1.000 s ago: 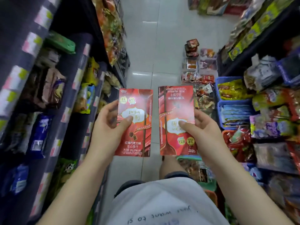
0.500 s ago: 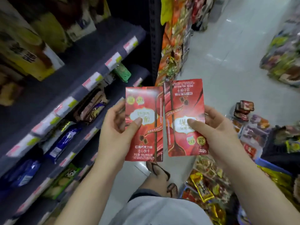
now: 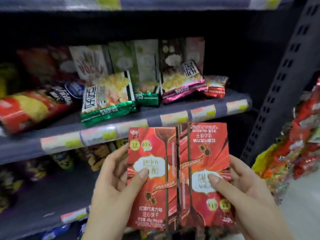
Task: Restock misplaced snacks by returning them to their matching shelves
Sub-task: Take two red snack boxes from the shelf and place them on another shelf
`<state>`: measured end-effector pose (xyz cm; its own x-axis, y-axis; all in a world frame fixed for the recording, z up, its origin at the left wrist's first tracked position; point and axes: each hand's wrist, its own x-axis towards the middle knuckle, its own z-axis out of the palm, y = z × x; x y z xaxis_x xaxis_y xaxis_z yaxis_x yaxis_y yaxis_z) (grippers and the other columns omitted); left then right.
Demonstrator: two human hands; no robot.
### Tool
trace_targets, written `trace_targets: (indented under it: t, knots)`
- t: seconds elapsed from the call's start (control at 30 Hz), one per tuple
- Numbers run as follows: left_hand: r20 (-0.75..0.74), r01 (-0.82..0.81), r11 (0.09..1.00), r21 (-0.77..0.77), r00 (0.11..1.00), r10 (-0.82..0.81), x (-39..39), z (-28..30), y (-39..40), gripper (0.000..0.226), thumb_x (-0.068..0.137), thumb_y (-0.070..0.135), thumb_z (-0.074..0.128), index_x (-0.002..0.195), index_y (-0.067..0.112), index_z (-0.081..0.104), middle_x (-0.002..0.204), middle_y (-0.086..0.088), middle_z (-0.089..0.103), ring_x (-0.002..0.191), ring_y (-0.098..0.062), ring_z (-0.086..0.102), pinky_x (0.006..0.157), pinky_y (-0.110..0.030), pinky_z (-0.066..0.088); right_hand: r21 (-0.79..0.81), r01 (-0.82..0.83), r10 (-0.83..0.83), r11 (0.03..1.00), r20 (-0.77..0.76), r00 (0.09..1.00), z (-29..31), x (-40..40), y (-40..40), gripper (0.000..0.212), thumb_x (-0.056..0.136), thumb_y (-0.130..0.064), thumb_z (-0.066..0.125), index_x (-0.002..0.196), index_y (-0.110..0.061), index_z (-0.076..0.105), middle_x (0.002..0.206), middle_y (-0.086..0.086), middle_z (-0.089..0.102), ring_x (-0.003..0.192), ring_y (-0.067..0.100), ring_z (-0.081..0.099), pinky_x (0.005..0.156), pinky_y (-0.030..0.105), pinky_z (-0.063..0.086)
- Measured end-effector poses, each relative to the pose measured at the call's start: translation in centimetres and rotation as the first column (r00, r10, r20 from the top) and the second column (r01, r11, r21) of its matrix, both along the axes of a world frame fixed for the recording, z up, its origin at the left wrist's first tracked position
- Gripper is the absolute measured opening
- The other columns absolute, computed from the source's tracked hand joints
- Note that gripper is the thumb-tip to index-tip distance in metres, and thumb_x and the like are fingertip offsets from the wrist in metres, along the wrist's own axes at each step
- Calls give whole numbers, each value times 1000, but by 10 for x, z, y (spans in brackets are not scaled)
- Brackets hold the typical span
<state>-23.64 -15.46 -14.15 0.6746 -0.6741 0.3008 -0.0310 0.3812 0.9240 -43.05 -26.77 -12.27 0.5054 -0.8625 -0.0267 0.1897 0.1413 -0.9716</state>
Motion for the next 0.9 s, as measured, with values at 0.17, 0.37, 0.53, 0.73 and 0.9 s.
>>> trace_targets:
  t: [0.17,0.37,0.53,0.73,0.9]
  knots:
    - [15,-203,975,-92,979,205,3,38,-2,53,56,16,76,104,39,70,110,2,74,96,-13,72,71,-20,56,-64,-207,209,976,27,978,42,27,-34,65,54,-19,75,117,-22,64,107,4,75,101,25,71,96,51,48]
    - [67,-319,940,-121,942,328,-1,70,4,58,54,21,78,109,39,68,110,-1,74,103,-20,70,88,-33,56,-116,-325,333,939,64,941,72,48,-48,67,53,-11,73,119,-18,63,104,6,76,98,25,72,96,49,48]
    - [95,-392,914,-102,911,401,-2,78,13,55,60,20,76,110,42,67,109,0,73,101,-20,71,85,-42,57,-139,-392,405,909,74,911,75,59,-49,62,54,-11,75,114,-20,64,100,7,77,93,26,73,89,50,51]
    - [130,-458,883,-104,874,468,8,92,27,54,60,34,77,109,51,63,110,11,72,100,-12,70,79,-32,58,-184,-450,473,874,106,875,83,78,-44,53,57,-15,75,109,-21,67,102,7,76,93,28,73,83,47,56]
    - [104,-511,851,-121,846,523,28,99,39,56,60,37,78,111,50,61,112,11,71,104,-16,69,85,-44,57,-244,-534,574,810,142,806,92,100,-34,57,53,-24,80,109,-27,68,105,7,75,95,28,73,75,40,60]
